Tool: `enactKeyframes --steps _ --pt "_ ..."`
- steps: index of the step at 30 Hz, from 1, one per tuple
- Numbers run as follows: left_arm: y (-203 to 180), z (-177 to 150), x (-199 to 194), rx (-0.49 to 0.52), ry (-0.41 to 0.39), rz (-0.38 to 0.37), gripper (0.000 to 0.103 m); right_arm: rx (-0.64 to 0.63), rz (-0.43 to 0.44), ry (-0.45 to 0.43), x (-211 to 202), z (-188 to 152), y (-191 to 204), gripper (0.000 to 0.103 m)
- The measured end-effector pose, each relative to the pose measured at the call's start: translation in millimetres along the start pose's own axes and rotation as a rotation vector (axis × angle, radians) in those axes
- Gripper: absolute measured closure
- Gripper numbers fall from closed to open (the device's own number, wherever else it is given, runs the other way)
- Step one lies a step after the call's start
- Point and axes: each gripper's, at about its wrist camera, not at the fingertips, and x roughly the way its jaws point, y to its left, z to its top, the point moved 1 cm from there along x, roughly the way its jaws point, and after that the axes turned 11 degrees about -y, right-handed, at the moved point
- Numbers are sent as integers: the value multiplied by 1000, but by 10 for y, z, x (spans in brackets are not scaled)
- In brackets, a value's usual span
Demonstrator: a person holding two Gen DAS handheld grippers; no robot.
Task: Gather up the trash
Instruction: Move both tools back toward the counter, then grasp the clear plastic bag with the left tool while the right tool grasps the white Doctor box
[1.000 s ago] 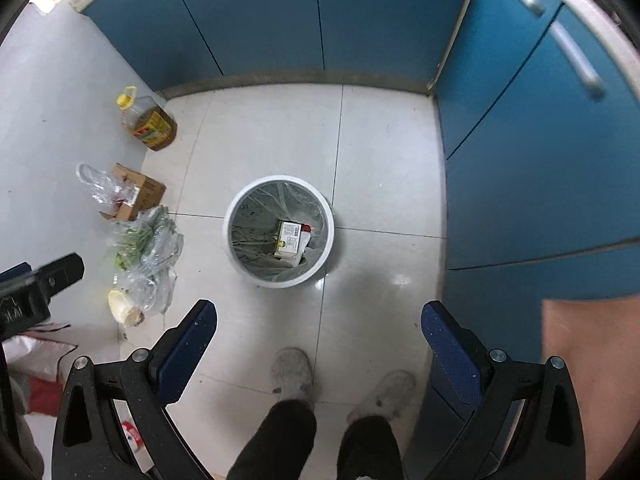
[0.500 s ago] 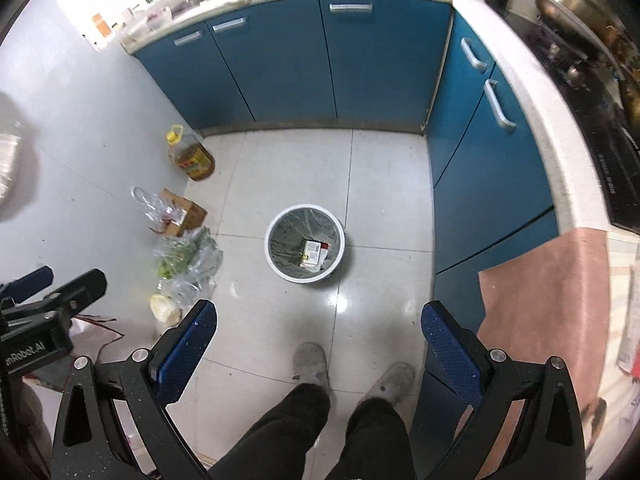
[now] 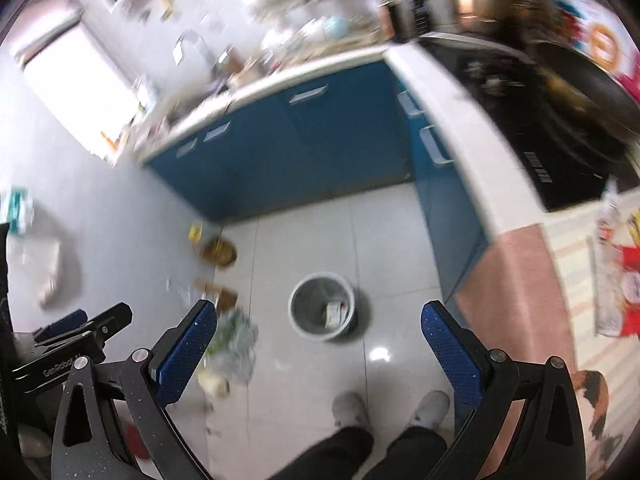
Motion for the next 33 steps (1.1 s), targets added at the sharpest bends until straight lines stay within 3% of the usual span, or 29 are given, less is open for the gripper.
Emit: enactKeyframes --steps 5,9,17,21,26,27,28,29,30,32,33 --pt "-1018 326 29 129 -20 -109 1 164 -134 -29 -306 126 -983 0" --pt "-1833 406 92 264 -17 -179 1 336 -321 -40 -604 95 -2073 0" --pt "-3890 196 519 516 131 -344 1 562 -687 36 -915 -278 -4112 0" --pt "-4828 60 779 642 204 -385 1 604 -760 105 -846 -378 -4754 0" --pt "-5667 -182 1244 761 340 -413 3 626 -766 152 -641 -412 -5022 3" --pt "-5757 -225 1318 775 354 -410 7 634 -763 156 -601 -420 -5059 5" --pt "-5816 -260 1380 788 364 -409 36 638 -759 161 -570 -429 -5093 13" --pt "-5856 -298 1447 801 384 -401 75 639 -756 167 -547 -440 -5123 25" --pt "-5866 -324 1501 799 409 -398 89 638 -758 172 -531 -454 -5154 33" --pt "-5812 -304 1513 759 409 -421 100 631 -771 185 -518 -472 -5188 64" --pt "-5775 -284 1476 756 385 -424 100 634 -768 176 -536 -476 -5193 66"
